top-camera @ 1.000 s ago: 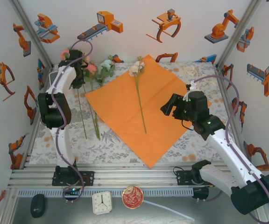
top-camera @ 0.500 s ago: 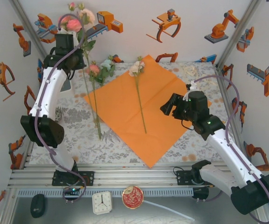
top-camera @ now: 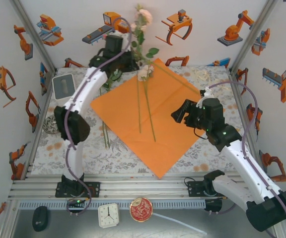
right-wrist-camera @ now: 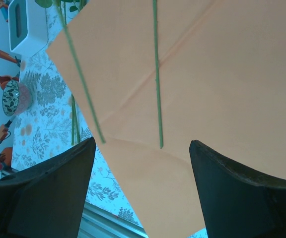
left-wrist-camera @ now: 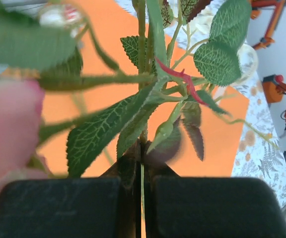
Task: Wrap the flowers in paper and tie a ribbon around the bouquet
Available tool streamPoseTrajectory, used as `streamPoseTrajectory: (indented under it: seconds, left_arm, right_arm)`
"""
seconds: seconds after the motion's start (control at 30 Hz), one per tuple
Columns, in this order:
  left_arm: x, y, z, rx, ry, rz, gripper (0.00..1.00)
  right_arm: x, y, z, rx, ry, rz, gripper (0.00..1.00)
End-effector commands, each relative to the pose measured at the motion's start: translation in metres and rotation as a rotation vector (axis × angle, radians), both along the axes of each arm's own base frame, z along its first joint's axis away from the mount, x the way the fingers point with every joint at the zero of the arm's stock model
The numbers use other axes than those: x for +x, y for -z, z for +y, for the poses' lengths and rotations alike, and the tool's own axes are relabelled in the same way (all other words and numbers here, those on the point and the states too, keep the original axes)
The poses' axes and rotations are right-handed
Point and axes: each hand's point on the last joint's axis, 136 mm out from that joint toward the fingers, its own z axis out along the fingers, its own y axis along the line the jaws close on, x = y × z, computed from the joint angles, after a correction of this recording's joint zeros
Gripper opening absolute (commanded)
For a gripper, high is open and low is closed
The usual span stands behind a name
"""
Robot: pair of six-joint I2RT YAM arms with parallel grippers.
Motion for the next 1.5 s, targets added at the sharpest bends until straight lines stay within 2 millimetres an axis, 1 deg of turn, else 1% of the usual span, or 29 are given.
streamPoseTrajectory:
  seconds: [0.0, 0.07, 0.1, 0.17, 0.2, 0.27, 0.37, 0.43, 0.53, 0.63, 0.67, 0.73, 0.8, 0.93, 1.03, 1.07, 1.17, 1.27, 1.3, 1.37, 1.47]
  left_arm:
    - [0.0, 0.015, -0.024, 0.043, 0.021, 0.012, 0.0]
    - [0.008, 0.041, -0.025, 0.099, 0.003, 0.032, 0.0]
    - [0.011, 0.051, -0.026, 0.115, 0.003, 0.037, 0.0]
    - [0.013, 0.073, -0.029, 0.132, 0.022, 0.058, 0.0]
    - [0.012, 0.08, -0.032, 0.138, 0.031, 0.063, 0.0]
    - [0.016, 0.102, -0.031, 0.162, 0.022, 0.079, 0.0]
    - [0.025, 0.135, -0.024, 0.205, -0.027, 0.11, 0.0]
    - [0.031, 0.154, -0.021, 0.191, -0.041, 0.149, 0.0]
    - [0.039, 0.175, -0.023, 0.145, -0.045, 0.193, 0.0]
    - [0.046, 0.191, -0.022, 0.14, -0.057, 0.209, 0.0]
    - [0.049, 0.196, -0.021, 0.142, -0.066, 0.214, 0.02]
    - [0.054, 0.203, -0.019, 0.139, -0.084, 0.213, 0.04]
    - [0.058, 0.206, -0.019, 0.11, -0.098, 0.222, 0.04]
    - [0.064, 0.204, -0.016, 0.013, -0.119, 0.275, 0.05]
    - [0.063, 0.197, -0.014, 0.022, -0.115, 0.267, 0.18]
    - [0.061, 0.193, -0.014, 0.032, -0.111, 0.26, 0.21]
    - [0.054, 0.166, -0.011, 0.052, -0.086, 0.221, 0.31]
    - [0.046, 0.135, -0.003, 0.093, -0.072, 0.17, 0.35]
    - [0.042, 0.128, -0.001, 0.108, -0.066, 0.156, 0.36]
    - [0.033, 0.108, 0.003, 0.12, -0.052, 0.128, 0.37]
    - [0.013, 0.073, 0.006, 0.111, -0.021, 0.091, 0.37]
  right_arm:
    - [-0.005, -0.002, -0.009, -0.015, 0.022, -0.02, 0.69]
    - [-0.01, 0.0, -0.015, -0.041, 0.037, -0.015, 0.7]
    - [-0.012, 0.0, -0.018, -0.052, 0.044, -0.017, 0.7]
    - [-0.014, 0.002, -0.023, -0.065, 0.061, -0.016, 0.7]
    - [-0.015, 0.002, -0.023, -0.067, 0.064, -0.016, 0.7]
    - [-0.013, 0.002, -0.023, -0.063, 0.065, -0.015, 0.7]
    - [-0.01, 0.002, -0.017, -0.05, 0.048, -0.001, 0.7]
    - [-0.009, 0.003, -0.014, -0.048, 0.037, 0.009, 0.7]
    - [-0.007, 0.004, -0.014, -0.052, 0.041, 0.014, 0.7]
    - [-0.005, 0.005, -0.015, -0.052, 0.049, 0.018, 0.7]
    - [-0.005, 0.005, -0.015, -0.051, 0.05, 0.019, 0.7]
    - [-0.005, 0.006, -0.015, -0.051, 0.05, 0.02, 0.7]
    - [-0.004, 0.006, -0.015, -0.051, 0.051, 0.023, 0.7]
    - [-0.004, 0.005, -0.014, -0.052, 0.049, 0.027, 0.7]
    - [-0.003, 0.006, -0.016, -0.061, 0.056, 0.025, 0.7]
    - [-0.003, 0.006, -0.016, -0.065, 0.059, 0.026, 0.7]
    - [0.0, 0.009, -0.017, -0.078, 0.063, 0.033, 0.7]
    - [0.005, 0.005, -0.02, -0.13, 0.064, 0.026, 0.7]
    - [0.008, 0.004, -0.022, -0.15, 0.066, 0.024, 0.7]
    - [0.017, 0.0, -0.024, -0.186, 0.048, 0.01, 0.7]
    - [0.04, -0.004, -0.025, -0.27, -0.022, -0.013, 0.74]
